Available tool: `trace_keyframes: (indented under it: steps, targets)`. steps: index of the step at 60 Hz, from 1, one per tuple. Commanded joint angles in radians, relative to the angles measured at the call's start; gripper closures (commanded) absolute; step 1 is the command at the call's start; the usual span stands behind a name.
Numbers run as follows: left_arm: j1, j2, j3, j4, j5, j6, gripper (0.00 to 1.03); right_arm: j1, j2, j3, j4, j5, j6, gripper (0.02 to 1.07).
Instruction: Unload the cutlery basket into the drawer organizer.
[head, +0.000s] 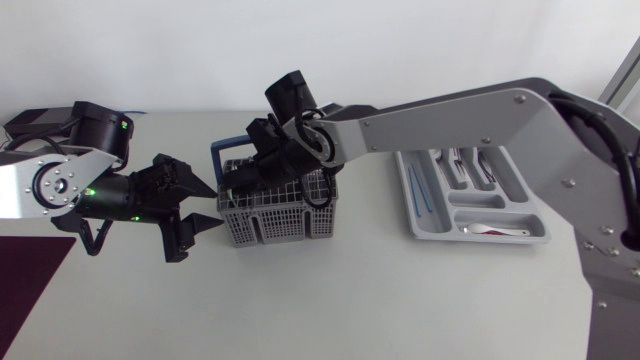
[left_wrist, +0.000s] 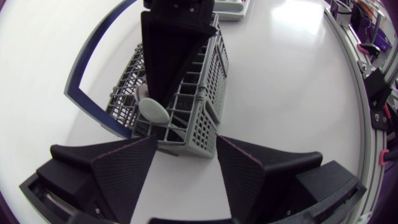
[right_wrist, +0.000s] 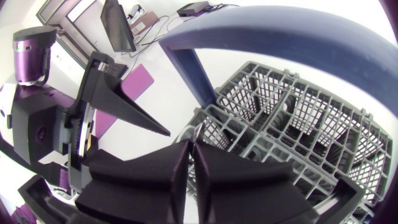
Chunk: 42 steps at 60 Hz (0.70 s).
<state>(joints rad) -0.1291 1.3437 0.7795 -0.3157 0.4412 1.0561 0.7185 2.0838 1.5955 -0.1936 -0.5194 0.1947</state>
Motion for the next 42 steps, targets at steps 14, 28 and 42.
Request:
trace_keyframes:
  steps: [14,28,42]
  targets:
    - [-0.018,0.002,-0.019,0.001,0.011,0.008,0.23,0.001,-0.087,-0.060,0.011,0.010,-0.008,1.01]
    - [-0.033,0.002,-0.009,0.000,0.008,-0.001,0.23,-0.013,-0.154,-0.077,0.005,0.010,-0.008,1.01]
    - [-0.041,0.005,-0.002,0.000,0.005,-0.008,0.23,-0.044,-0.260,-0.085,-0.032,-0.053,0.000,1.01]
